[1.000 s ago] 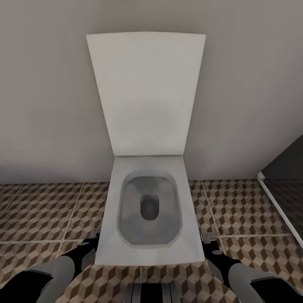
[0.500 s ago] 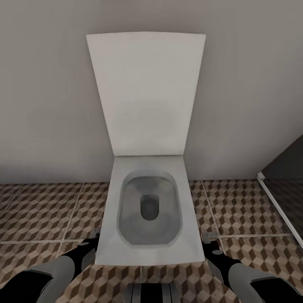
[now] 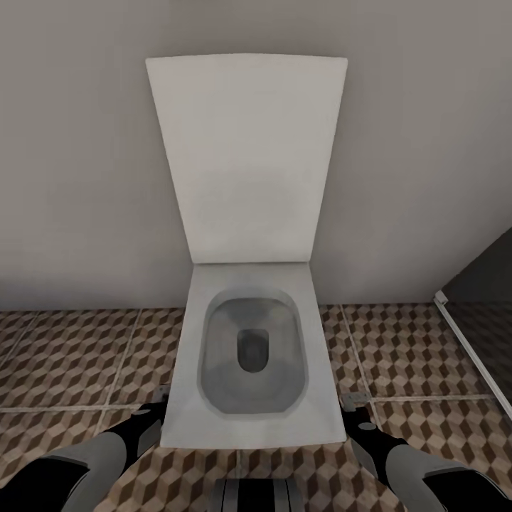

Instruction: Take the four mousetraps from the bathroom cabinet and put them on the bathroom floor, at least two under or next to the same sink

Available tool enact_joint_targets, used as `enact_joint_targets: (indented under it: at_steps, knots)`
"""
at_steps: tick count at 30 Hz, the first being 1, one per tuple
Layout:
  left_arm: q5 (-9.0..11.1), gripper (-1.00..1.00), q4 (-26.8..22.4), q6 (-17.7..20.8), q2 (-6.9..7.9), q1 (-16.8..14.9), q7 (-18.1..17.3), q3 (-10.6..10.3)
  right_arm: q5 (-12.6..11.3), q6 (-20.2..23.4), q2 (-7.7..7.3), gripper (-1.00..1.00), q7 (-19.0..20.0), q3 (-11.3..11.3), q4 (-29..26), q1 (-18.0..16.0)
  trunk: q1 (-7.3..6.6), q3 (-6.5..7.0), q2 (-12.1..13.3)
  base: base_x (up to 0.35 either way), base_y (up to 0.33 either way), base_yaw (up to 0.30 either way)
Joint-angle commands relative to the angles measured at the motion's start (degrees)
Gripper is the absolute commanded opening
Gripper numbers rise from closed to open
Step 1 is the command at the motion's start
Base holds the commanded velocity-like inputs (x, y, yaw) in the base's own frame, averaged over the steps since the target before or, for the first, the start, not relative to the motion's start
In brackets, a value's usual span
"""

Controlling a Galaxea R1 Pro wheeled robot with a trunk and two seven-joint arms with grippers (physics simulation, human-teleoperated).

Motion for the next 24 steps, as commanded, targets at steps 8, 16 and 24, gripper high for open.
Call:
enact_joint_targets:
  at_steps: [8, 16, 24]
  knots:
    - [0.4, -1.00, 0.0, -0.1, 0.00, 0.0, 0.1, -0.5, -0.1, -0.2, 0.03, -1.00, -0.3, 0.4, 0.1, 0.0, -0.01, -0.03, 0.0, 0.000, 0.000, 0.000]
    - [0.4, -1.00, 0.0, -0.1, 0.00, 0.0, 0.1, -0.5, -0.1, -0.3, 0.01, -1.00, -0.4, 0.4, 0.0, 0.0, -0.01, -0.03, 0.0, 0.000, 0.000, 0.000]
    - [0.4, -1.00, 0.0, -0.1, 0.00, 0.0, 0.0, -0.5, -0.1, -0.9, -0.05, -1.00, -0.5, 0.4, 0.0, 0.0, -0.01, -0.03, 0.0, 0.000, 0.000, 0.000]
